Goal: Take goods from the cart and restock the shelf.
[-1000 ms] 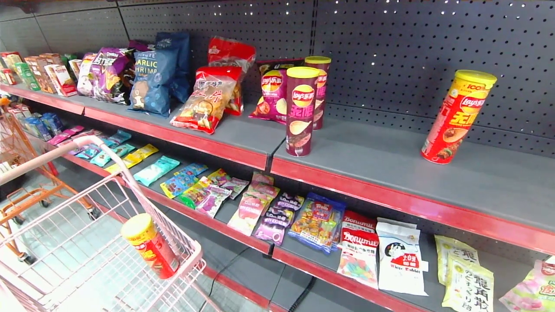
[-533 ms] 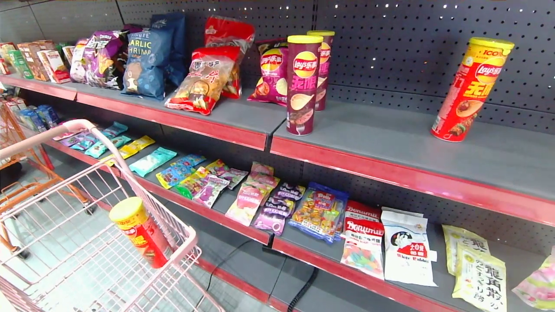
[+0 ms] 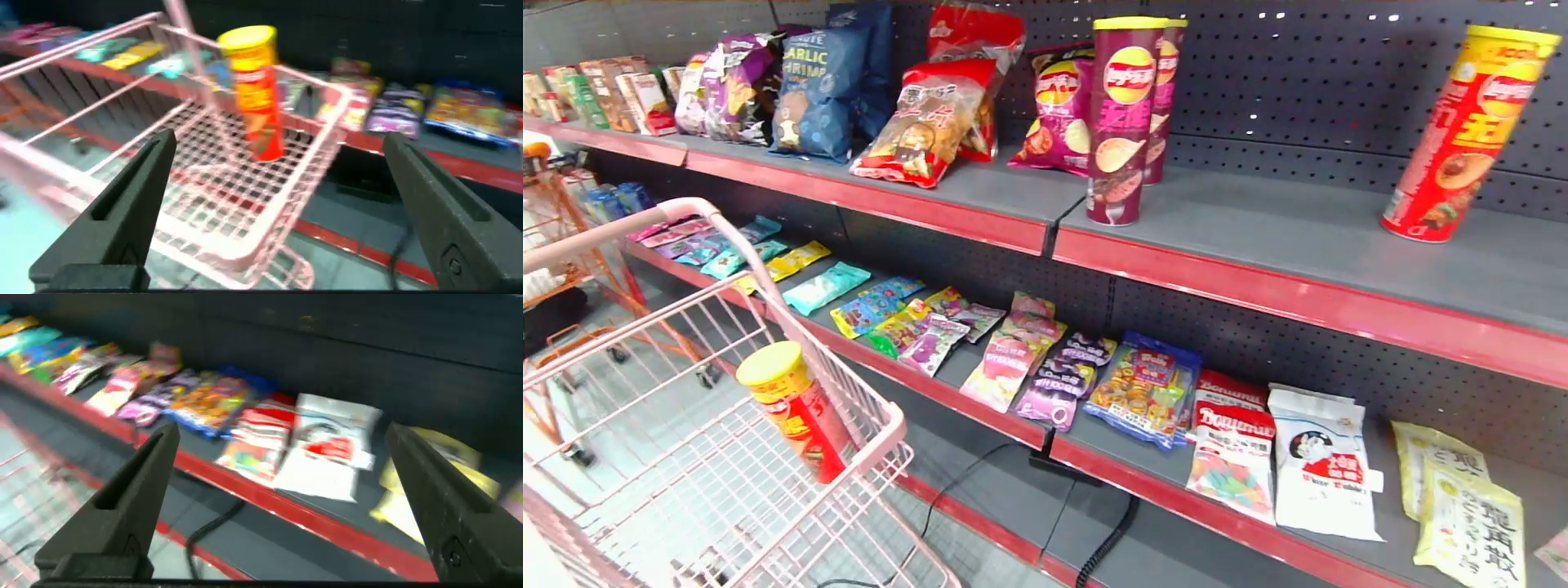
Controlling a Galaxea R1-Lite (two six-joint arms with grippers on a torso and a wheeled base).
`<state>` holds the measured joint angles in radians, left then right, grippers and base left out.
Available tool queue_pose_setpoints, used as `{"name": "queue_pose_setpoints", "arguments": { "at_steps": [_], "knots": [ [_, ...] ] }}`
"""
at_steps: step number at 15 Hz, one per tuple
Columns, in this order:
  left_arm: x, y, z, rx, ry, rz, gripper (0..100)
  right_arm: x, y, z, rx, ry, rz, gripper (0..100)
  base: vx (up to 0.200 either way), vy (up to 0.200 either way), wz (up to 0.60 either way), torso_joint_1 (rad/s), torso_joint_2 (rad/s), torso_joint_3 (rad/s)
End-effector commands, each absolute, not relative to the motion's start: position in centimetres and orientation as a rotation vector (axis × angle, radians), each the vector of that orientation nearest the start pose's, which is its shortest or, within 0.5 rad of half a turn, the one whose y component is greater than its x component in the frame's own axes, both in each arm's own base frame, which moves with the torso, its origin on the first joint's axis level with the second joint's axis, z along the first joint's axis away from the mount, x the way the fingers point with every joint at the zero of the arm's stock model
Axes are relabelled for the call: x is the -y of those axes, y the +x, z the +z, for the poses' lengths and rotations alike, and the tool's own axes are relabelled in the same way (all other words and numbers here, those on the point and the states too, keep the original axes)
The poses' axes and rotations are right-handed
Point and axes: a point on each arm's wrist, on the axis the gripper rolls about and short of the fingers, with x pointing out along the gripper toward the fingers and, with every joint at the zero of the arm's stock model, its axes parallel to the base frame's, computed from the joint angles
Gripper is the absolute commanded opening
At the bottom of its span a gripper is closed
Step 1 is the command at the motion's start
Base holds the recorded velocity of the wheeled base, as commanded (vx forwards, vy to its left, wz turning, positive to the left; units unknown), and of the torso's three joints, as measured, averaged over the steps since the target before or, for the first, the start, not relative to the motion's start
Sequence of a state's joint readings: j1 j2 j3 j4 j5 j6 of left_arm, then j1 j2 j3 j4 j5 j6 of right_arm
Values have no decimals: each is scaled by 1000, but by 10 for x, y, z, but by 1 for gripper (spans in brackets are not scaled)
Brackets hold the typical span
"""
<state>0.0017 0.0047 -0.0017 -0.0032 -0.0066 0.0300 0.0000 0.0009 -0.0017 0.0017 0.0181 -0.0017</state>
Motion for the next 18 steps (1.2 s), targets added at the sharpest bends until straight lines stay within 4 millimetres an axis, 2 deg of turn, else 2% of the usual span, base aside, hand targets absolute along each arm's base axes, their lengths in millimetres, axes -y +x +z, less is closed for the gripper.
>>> {"name": "queue_pose_setpoints", "arguments": {
  "at_steps": [1, 4, 5, 6, 7, 8, 10, 11, 12, 13, 15, 18],
  "knots": [
    [0, -23, 76, 0, 40, -3, 100, 0, -23, 76, -2, -2, 18, 100, 0, 0, 0, 0, 0, 0],
    [0, -23, 76, 0, 43, 2, 100, 0, -23, 76, -2, -2, 18, 100, 0, 0, 0, 0, 0, 0],
    [0, -24, 86, 40, 49, 1, 100, 0, -23, 76, -2, -2, 17, 100, 0, 0, 0, 0, 0, 0],
    [0, -21, 165, 150, 7, -21, 100, 0, -23, 76, -2, -3, 15, 100, 0, 0, 0, 0, 0, 0],
    [0, 0, 221, 142, -90, -51, 100, 0, -23, 76, -2, -3, 15, 100, 0, 0, 0, 0, 0, 0],
    [1, 18, 244, 107, -93, -54, 100, 0, -23, 75, -3, -2, 15, 100, 0, 0, 0, 0, 0, 0],
    [1, 67, 225, -127, -74, 3, 100, 0, -23, 76, -2, 0, 15, 100, 0, 0, 0, 0, 0, 0],
    [-9, 114, 199, -314, -84, 135, 100, 0, -23, 76, -2, 0, 15, 100, 0, 0, 0, 0, 0, 0],
    [-15, 150, 177, -365, -96, 148, 100, 0, -23, 76, -2, 0, 15, 100, 0, 0, 0, 0, 0, 0],
    [-17, 170, 153, -380, -96, 137, 100, 0, -23, 76, -2, 0, 15, 100, 0, 0, 0, 0, 0, 0],
    [-12, 184, 109, -466, -77, -14, 100, 0, -23, 76, -2, 2, 17, 100, 0, 0, 0, 0, 0, 0],
    [-11, 195, 81, -584, -56, -111, 100, 0, -23, 76, -2, 2, 17, 100, 0, 0, 0, 0, 0, 0]
  ]
}}
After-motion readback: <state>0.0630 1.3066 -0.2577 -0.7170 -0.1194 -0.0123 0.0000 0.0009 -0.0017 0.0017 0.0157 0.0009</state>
